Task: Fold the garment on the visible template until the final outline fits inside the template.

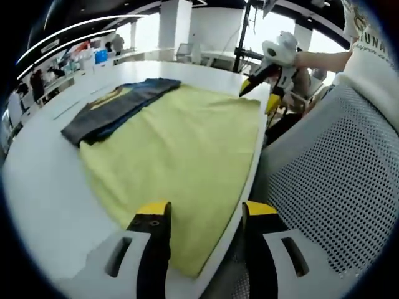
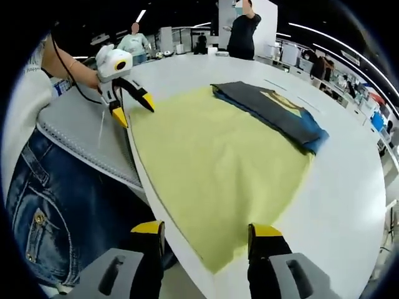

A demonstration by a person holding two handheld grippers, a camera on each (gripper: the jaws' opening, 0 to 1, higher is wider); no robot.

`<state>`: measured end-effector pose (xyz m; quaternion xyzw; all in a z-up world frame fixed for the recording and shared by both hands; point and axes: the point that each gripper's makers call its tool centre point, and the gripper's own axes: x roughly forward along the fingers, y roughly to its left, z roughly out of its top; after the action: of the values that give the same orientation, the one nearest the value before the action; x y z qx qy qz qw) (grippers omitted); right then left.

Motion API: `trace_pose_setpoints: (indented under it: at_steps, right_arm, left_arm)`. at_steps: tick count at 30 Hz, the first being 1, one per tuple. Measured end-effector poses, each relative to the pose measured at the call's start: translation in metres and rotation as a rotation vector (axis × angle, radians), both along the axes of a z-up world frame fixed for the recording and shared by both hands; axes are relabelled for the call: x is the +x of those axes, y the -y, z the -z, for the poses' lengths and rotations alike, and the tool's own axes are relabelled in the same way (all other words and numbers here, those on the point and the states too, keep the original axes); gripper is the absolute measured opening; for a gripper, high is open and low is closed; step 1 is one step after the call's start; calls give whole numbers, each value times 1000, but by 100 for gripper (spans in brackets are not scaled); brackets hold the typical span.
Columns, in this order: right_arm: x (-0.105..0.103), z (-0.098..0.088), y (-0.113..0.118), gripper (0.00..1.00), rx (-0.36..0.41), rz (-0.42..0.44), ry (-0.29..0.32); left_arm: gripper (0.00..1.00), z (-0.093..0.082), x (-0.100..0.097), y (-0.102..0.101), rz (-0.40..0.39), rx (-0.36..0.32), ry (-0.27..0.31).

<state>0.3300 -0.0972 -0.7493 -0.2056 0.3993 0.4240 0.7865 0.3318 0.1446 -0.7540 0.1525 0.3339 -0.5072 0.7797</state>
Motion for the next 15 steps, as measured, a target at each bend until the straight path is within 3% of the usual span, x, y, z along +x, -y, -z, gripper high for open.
trace_pose_setpoints:
  at_steps: [7,15]
  right_arm:
    - [-2,8,3,49,-73,-45,2]
    - [-2,12,4,48,-77,-47,-1]
  left_arm:
    - [38,5,1,-3,56,60,46]
    - [36,6,1,-4,87,94,80]
